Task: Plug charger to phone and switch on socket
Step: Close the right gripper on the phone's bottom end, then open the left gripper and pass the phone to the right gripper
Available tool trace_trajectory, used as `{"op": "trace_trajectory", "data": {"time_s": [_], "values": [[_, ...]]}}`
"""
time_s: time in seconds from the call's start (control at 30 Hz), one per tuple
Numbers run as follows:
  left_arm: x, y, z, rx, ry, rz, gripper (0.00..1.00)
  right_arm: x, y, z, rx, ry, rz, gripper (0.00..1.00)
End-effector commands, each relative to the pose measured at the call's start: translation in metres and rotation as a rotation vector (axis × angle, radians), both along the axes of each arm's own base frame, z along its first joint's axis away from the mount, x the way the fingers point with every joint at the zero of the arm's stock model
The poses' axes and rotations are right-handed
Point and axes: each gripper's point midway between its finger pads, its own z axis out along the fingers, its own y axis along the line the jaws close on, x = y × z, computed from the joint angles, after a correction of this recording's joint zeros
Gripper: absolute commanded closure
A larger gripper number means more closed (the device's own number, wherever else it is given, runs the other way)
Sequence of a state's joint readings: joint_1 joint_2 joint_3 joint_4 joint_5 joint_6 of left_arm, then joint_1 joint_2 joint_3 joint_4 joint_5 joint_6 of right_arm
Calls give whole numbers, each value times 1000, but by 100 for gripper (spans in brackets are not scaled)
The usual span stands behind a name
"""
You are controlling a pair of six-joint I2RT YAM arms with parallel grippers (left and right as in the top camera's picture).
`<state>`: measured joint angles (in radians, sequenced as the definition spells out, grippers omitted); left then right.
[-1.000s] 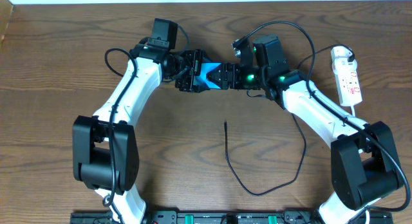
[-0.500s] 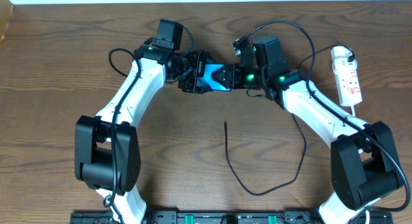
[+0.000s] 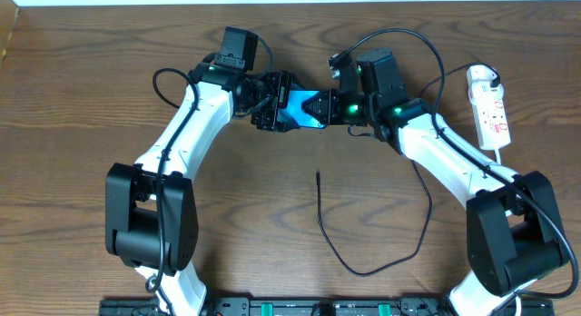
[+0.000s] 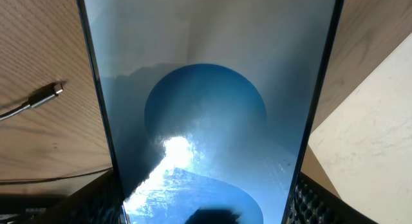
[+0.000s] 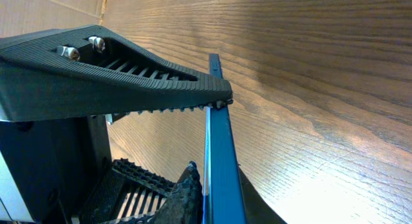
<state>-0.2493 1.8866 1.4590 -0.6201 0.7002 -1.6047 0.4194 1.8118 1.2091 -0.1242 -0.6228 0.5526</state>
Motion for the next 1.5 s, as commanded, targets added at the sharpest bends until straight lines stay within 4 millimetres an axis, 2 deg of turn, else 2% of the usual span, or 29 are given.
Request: {"op": "trace_trajectory", "data": {"time_s": [0.0, 0.17, 0.2, 0.23, 0.3, 0.33, 0.43, 0.63, 0.87, 0.97, 1.17, 1.3, 1.47], "values": [[2, -1, 14, -16, -27, 7, 93, 0, 6, 4, 12, -2, 14, 93], [2, -1, 14, -16, -28, 7, 92, 0, 6, 4, 12, -2, 13, 99], [2, -1, 14, -15, -30, 4, 85, 0, 6, 4, 11, -2, 13, 99], [2, -1, 14, -15, -33, 2, 74, 0, 5, 3, 10, -3, 11, 99], [2, -1, 14, -14, -34, 0, 41, 2, 3, 3, 5, -5, 3, 99], [2, -1, 14, -14, -34, -1, 28, 4, 1, 2, 1, -7, -5, 99], [0, -1, 15, -19, -38, -15, 10, 9, -5, 1, -10, -12, -29, 99], [-5, -8, 28, -123, -53, -83, 9, 23, -25, 0, -25, -16, -90, 99], [3, -2, 32, -120, -149, -137, 8, 39, -53, -1, -20, 1, -166, 99], [9, -3, 36, -119, -211, -160, 8, 47, -66, 0, 22, 74, -252, 99], [36, -7, 53, -102, -440, -219, 8, 54, -84, 3, 165, 296, -426, 99], [47, -3, 53, -58, -486, -192, 8, 55, -88, 8, 264, 431, -496, 99], [60, 6, 50, 17, -523, -149, 8, 60, -85, 22, 377, 515, -530, 99]]}}
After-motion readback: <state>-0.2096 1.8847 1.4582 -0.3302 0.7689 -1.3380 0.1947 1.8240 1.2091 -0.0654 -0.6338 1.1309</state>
